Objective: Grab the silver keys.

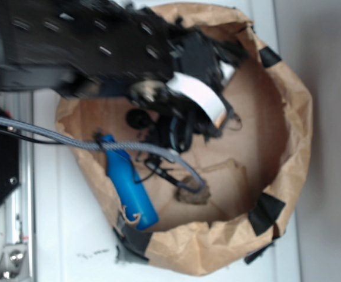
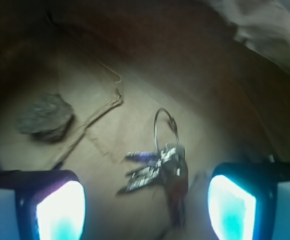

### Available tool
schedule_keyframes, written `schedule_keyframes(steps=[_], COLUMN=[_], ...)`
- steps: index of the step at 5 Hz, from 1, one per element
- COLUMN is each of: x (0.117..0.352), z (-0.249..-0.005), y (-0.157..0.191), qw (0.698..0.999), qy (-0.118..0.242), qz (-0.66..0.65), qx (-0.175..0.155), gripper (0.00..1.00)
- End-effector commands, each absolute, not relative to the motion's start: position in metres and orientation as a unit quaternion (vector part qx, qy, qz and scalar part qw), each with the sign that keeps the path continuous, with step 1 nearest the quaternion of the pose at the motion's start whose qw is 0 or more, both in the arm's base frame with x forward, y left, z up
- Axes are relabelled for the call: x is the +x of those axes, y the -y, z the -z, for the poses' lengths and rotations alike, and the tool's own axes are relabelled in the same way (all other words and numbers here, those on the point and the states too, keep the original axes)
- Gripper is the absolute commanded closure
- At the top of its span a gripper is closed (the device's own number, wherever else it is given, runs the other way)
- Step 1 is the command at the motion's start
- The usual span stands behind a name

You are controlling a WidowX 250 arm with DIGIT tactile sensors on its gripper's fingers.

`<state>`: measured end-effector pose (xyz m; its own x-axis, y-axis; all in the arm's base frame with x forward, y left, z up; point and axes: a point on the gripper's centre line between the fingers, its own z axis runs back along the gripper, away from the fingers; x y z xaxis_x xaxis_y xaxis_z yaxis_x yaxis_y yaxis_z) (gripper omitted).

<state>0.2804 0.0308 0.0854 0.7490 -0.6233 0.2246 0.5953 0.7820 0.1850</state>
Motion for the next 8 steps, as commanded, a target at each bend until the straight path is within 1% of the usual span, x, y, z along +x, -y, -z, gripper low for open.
schedule_keyframes(steps=[1, 2, 3, 4, 5, 6, 7, 8], x=[0.306, 0.302, 0.300, 0.299, 0.303, 0.309, 0.306, 0.305], z=[-0.081, -0.081, -0.074, -0.073, -0.065, -0.050, -0.053, -0.057], y=[-0.018, -0.016, -0.016, -0.017, -0.019, -0.029, -0.031, -0.031], qw=[0.913, 0.909, 0.908, 0.910, 0.915, 0.922, 0.925, 0.924], qy=[0.141, 0.142, 0.126, 0.124, 0.127, 0.108, 0.116, 0.121], qz=[0.378, 0.388, 0.393, 0.391, 0.375, 0.359, 0.351, 0.351], qx=[0.061, 0.060, 0.066, 0.068, 0.080, 0.093, 0.088, 0.086], gripper=[0.00, 0.00, 0.00, 0.00, 0.00, 0.00, 1.00, 1.00])
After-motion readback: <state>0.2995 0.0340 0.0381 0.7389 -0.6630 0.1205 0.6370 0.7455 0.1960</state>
